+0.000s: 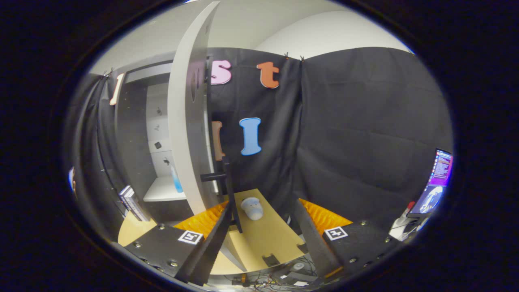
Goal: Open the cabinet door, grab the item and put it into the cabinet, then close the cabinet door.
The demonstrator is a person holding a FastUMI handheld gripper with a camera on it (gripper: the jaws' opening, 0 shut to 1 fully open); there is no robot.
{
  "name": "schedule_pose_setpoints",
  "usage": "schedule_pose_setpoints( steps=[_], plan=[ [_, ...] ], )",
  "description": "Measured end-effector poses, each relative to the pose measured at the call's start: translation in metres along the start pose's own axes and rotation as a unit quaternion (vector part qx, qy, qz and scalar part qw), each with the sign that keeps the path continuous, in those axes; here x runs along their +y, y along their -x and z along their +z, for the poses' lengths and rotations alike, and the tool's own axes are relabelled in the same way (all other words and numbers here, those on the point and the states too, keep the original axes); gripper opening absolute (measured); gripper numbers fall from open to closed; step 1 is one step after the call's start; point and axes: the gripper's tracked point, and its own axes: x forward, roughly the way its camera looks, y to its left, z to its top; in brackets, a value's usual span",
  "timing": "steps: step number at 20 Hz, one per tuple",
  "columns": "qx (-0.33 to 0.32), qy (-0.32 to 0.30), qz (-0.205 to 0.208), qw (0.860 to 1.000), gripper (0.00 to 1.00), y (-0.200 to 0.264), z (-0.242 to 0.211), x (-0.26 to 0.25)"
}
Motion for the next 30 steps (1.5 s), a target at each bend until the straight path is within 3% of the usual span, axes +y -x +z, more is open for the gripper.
schedule_pose_setpoints(
  steps=[6,11,23,30],
  plan=[
    [0.014,-0.003,0.125,0.992,0.94,0.004,-0.005,0.070],
    [0.023,-0.003,0.200,0.979,0.94,-0.005,-0.008,0.118],
    [0.050,0.019,0.303,0.951,0.94,-0.030,-0.020,0.178],
    [0.043,0.032,0.308,0.950,1.00,-0.039,-0.016,0.194]
  ],
)
